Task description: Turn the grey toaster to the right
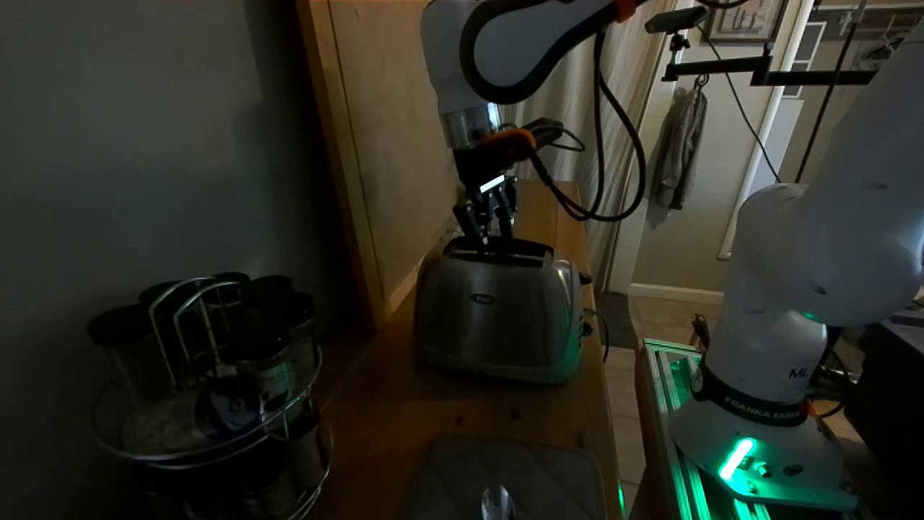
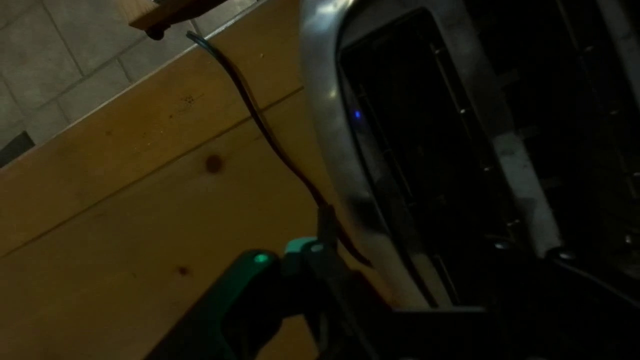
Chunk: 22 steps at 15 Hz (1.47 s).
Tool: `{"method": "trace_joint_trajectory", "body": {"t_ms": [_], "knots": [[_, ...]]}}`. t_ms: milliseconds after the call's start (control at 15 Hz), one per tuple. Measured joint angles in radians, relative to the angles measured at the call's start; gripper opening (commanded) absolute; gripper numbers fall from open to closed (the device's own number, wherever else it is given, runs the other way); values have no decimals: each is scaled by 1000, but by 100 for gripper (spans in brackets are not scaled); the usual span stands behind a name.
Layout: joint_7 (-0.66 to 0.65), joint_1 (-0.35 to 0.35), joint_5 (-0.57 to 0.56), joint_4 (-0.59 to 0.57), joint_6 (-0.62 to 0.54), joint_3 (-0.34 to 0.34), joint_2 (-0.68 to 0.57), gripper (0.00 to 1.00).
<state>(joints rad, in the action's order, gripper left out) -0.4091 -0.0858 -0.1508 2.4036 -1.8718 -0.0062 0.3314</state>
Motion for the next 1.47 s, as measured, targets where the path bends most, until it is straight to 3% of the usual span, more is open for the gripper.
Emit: {"method": "trace_joint_trajectory", "body": {"t_ms": [67, 200, 933, 1467], "knots": [[1, 0, -9, -3, -3, 2, 9, 96], [14, 0, -22, -7, -10, 6, 34, 100], [134, 23, -42, -26, -41, 39, 150, 100], [320, 99, 87, -53, 46, 33, 248, 100]]}}
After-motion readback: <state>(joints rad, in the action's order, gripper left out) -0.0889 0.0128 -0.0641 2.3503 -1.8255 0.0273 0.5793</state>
